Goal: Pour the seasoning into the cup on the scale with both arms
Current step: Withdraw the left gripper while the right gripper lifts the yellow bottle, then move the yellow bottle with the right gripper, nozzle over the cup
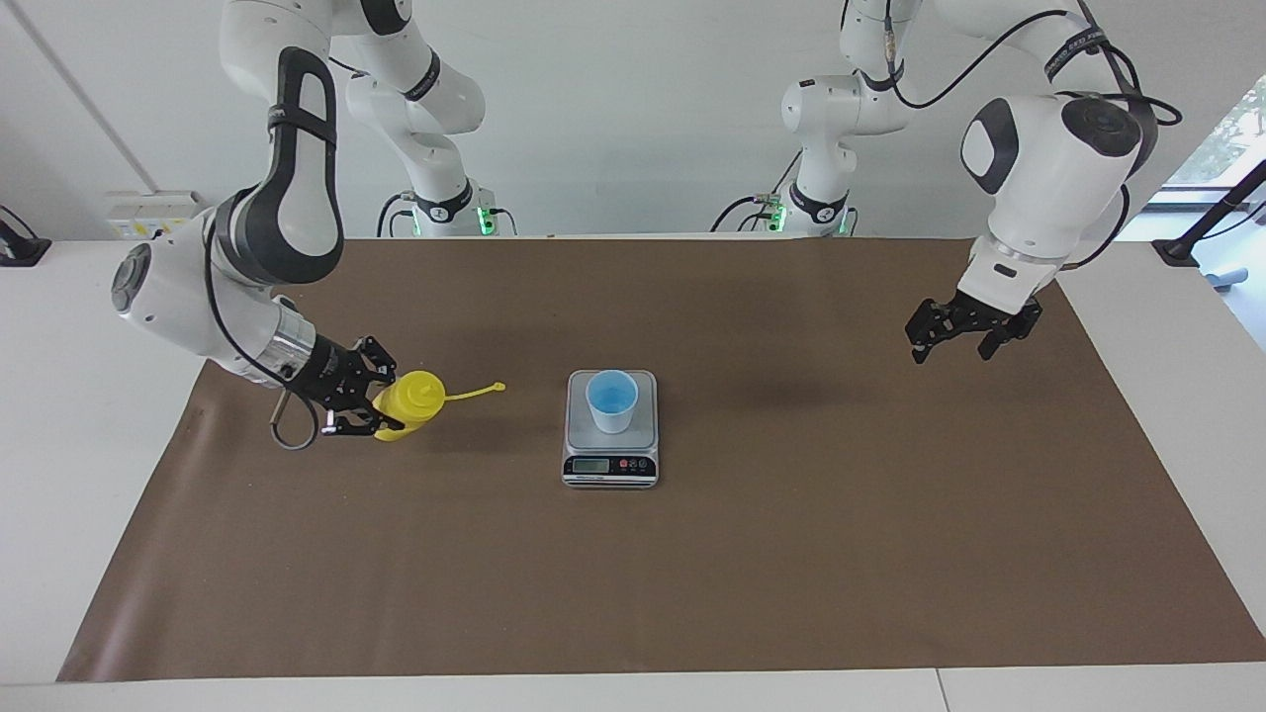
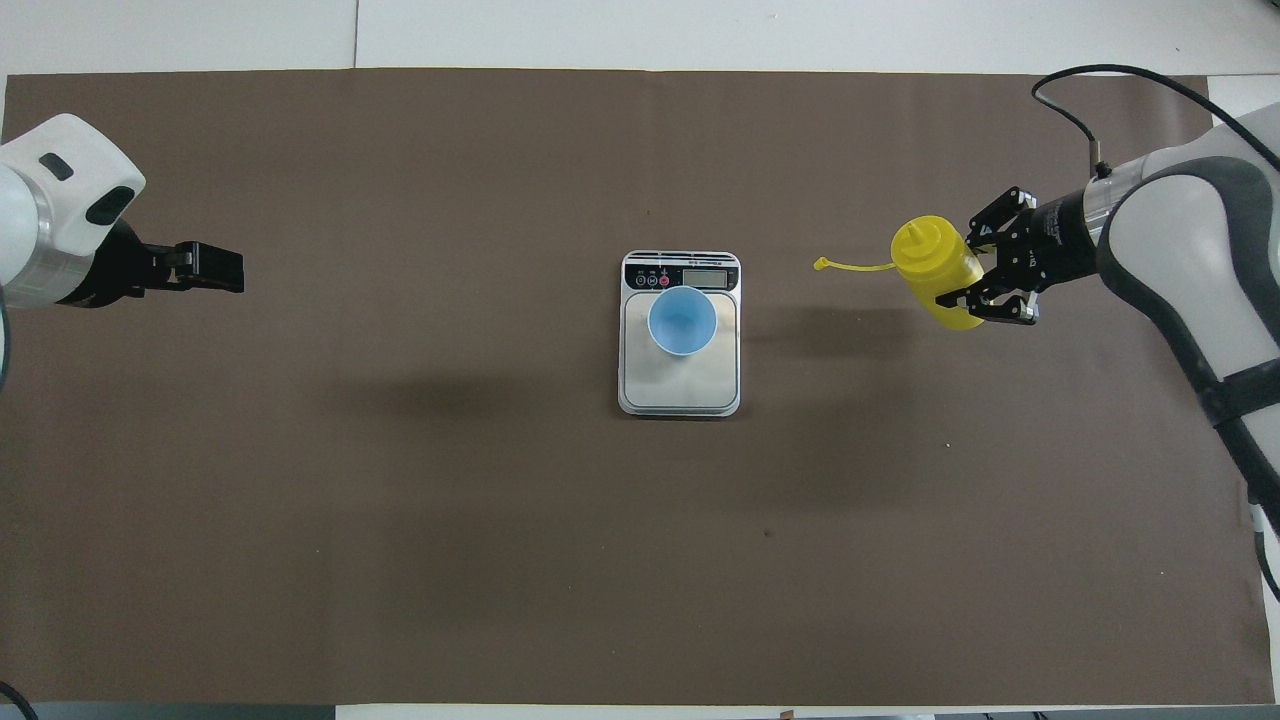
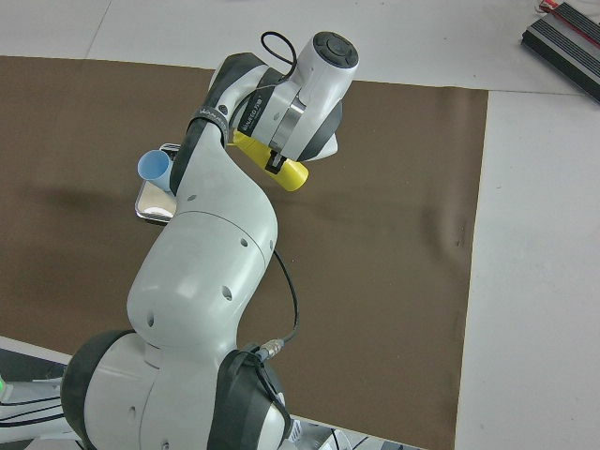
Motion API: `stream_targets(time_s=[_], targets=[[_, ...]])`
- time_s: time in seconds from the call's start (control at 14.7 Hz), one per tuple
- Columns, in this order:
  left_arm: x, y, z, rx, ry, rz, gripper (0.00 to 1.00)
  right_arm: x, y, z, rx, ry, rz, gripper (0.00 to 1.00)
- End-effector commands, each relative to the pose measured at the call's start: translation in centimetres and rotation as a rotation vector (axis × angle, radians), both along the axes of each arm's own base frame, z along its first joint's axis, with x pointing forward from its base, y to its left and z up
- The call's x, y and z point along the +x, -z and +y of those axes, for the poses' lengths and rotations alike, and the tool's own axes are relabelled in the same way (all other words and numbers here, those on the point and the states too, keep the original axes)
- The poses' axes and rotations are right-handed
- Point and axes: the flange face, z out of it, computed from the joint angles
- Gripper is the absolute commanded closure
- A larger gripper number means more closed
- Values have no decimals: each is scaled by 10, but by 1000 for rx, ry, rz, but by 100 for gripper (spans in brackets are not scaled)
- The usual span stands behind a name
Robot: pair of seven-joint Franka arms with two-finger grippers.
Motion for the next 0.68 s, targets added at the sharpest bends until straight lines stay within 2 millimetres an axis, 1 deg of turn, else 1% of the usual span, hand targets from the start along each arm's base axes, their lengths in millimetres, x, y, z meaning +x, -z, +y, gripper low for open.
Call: stream_targets(time_s=[0.0, 0.2, 0.27, 0.41, 0.48, 0.55, 0.61], targets=[[-3, -38, 3, -13, 31, 7, 0, -3, -5, 41, -105, -6, 6, 100], [-6, -65, 4, -11, 39, 30, 0, -11, -4, 96, -231, -28, 0, 100], [-9, -69, 4, -10, 39, 47, 0, -13, -4, 108, -261, -38, -4, 100], [-16, -74, 5, -14, 40, 79, 0, -17, 0, 119, -301, -60, -8, 100], [-19, -73, 2, -28, 41, 89, 0, -18, 1, 121, -318, -70, -10, 100], [-25, -79, 1, -30, 42, 84, 0, -19, 1, 120, -336, -78, -11, 100], [-27, -75, 0, -29, 44, 91, 0, -20, 2, 126, -353, -97, -16, 100]])
